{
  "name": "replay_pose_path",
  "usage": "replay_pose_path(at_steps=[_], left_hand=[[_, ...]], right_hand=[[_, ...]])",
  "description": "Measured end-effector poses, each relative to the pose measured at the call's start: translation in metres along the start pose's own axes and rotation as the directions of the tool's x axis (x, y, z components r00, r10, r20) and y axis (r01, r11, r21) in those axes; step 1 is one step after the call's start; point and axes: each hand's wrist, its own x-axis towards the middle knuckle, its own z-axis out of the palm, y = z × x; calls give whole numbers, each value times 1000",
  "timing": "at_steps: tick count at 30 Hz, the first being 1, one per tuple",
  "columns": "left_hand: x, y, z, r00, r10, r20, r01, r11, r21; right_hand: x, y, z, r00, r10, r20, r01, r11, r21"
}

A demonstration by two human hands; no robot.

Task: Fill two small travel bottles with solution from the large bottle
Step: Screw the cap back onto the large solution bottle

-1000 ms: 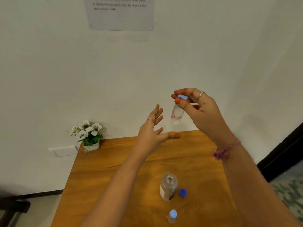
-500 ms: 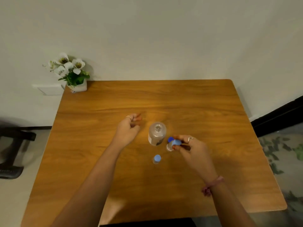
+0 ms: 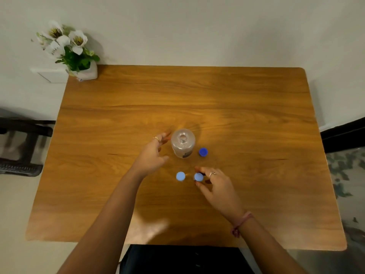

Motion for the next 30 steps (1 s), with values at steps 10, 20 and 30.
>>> replay_pose_path(at_steps=[10,20,30], left_hand=[[1,10,18,996,76,55,-70,991,-117],[7,12,27,994,102,-47,-109,977,-185],[10,13,33,980,80,-182,-126,958,-258]], right_hand=[[3,11,-7,995,-21,98,24,999,-24],[50,39,-39,994,110,-21,-109,992,65],[83,48,-2,991,116,-66,-118,992,-42]])
